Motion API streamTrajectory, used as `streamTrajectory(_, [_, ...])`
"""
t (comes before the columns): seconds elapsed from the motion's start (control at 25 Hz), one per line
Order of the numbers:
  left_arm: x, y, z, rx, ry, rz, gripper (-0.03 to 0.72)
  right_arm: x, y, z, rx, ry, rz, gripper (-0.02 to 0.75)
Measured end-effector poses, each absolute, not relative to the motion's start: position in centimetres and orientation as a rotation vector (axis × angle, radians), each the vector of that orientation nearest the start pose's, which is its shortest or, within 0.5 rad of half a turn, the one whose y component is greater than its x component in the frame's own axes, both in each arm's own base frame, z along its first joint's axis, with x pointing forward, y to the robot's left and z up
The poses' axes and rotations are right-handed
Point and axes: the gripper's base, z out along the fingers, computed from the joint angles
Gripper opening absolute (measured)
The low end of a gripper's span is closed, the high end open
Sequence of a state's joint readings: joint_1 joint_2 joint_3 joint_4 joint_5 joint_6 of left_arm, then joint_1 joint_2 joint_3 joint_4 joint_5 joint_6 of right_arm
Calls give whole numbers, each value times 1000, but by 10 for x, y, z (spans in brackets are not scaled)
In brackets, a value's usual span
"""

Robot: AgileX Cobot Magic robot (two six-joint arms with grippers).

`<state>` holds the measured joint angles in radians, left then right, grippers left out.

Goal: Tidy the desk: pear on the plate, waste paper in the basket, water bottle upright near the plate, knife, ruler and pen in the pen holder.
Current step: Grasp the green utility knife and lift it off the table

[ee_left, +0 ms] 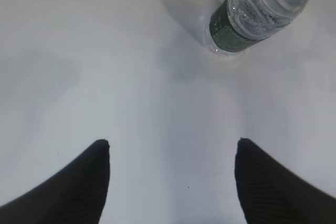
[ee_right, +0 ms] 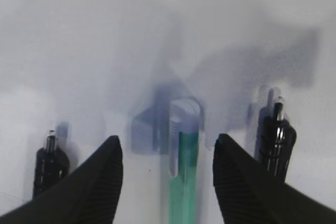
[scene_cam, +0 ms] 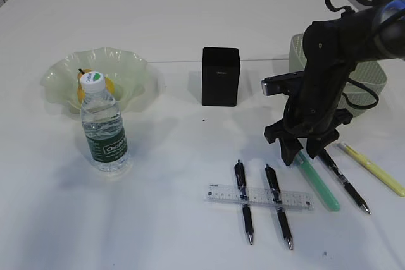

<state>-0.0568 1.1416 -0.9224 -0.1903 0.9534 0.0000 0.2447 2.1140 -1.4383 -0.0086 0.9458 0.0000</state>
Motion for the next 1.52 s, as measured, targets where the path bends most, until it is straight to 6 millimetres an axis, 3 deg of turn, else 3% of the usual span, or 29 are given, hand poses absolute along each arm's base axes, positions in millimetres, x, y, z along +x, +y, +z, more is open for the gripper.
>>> streamTrajectory(1.52, [210,-26,305,-20,2651,-261,527,393,96,125,-383,3084,-23,408])
